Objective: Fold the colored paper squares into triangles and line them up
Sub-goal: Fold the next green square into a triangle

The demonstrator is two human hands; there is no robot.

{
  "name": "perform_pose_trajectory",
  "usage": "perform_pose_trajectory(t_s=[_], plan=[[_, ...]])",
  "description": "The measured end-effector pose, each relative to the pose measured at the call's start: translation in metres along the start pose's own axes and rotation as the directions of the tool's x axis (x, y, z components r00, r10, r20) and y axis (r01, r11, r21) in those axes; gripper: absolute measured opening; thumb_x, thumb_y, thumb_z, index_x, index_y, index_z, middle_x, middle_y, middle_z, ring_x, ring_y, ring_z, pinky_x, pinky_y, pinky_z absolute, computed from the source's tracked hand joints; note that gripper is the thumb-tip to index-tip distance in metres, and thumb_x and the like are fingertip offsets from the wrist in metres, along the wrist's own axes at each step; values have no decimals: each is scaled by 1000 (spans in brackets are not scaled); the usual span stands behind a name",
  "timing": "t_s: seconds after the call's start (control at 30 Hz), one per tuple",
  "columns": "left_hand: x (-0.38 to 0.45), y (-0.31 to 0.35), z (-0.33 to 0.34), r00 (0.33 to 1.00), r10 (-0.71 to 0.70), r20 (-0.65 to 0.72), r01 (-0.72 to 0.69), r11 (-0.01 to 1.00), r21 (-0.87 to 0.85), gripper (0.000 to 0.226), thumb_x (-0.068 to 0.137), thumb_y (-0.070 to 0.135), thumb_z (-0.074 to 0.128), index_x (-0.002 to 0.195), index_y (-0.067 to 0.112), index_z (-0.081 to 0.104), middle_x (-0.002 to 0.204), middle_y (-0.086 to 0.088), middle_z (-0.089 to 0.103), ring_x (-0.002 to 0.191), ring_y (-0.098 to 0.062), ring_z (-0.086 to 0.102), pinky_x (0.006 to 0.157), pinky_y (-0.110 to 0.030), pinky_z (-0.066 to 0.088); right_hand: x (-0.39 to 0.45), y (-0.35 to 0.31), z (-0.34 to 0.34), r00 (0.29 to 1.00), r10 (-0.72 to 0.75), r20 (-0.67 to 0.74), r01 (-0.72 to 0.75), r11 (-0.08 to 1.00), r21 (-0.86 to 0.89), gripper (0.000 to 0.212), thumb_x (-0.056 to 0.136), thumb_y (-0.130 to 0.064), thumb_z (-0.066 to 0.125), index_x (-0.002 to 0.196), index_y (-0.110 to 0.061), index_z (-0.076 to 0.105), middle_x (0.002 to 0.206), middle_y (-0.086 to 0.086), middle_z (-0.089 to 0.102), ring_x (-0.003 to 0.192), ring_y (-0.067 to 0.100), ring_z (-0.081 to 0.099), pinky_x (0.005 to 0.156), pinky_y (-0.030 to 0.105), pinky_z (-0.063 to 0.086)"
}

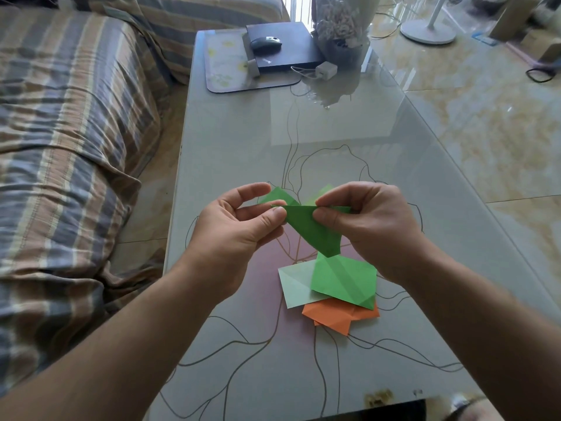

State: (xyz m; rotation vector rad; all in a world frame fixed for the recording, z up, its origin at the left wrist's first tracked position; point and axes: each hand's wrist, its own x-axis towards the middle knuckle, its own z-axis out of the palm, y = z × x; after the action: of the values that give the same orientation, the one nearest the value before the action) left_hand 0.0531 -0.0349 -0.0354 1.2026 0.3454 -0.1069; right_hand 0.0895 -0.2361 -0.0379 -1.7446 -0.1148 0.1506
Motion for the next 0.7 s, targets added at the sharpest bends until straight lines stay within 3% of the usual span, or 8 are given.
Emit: perform_pose_trajectory(t_s=[0.1, 0.3, 0.47, 0.6, 0.7], plan=[[0, 0, 0, 1000, -4, 4, 4, 1000, 0, 55, 71, 9, 75, 124, 16, 63, 103, -12, 79, 99, -26, 77, 80, -31, 62, 0, 0, 0, 1000, -8, 9, 8, 1000, -19, 14, 81, -2, 84, 85, -15, 81, 85, 5, 78, 80, 19, 73, 78, 34, 63], [0, 0, 0, 1000, -13, -17, 12, 1000, -22, 52, 75, 8, 75, 124, 16, 62, 100, -11, 79, 99, -26, 77, 80, -31, 62, 0, 0, 0, 1000, -19, -2, 19, 1000, -15, 14, 81, 0, 83, 86, -13, 81, 85, 6, 78, 86, 28, 74, 79, 36, 63], [2, 0, -1, 999, -32, -39, 29, 997, -67, 53, 71, 11, 77, 122, 15, 63, 91, -6, 79, 93, -23, 77, 78, -30, 62, 0, 0, 1, 1000, -19, 3, 19, 999, -31, 15, 81, 0, 84, 85, -15, 80, 84, 4, 79, 81, 21, 75, 78, 32, 63], [2, 0, -2, 999, -47, -25, 45, 995, -91, 50, 73, 11, 77, 121, 17, 64, 83, -5, 75, 82, -20, 75, 77, -31, 62, 0, 0, 1, 1000, -15, 2, 15, 1000, -22, 15, 81, 0, 83, 85, -14, 80, 86, 7, 79, 85, 27, 75, 81, 39, 63], [3, -3, -2, 999, -28, -29, 26, 997, -68, 42, 82, 8, 75, 121, 18, 63, 87, -6, 76, 87, -20, 76, 80, -31, 61, 0, 0, 1, 1000, -1, 7, 1, 1000, -13, 13, 82, -1, 83, 86, -13, 81, 86, 7, 79, 84, 27, 75, 81, 42, 63]])
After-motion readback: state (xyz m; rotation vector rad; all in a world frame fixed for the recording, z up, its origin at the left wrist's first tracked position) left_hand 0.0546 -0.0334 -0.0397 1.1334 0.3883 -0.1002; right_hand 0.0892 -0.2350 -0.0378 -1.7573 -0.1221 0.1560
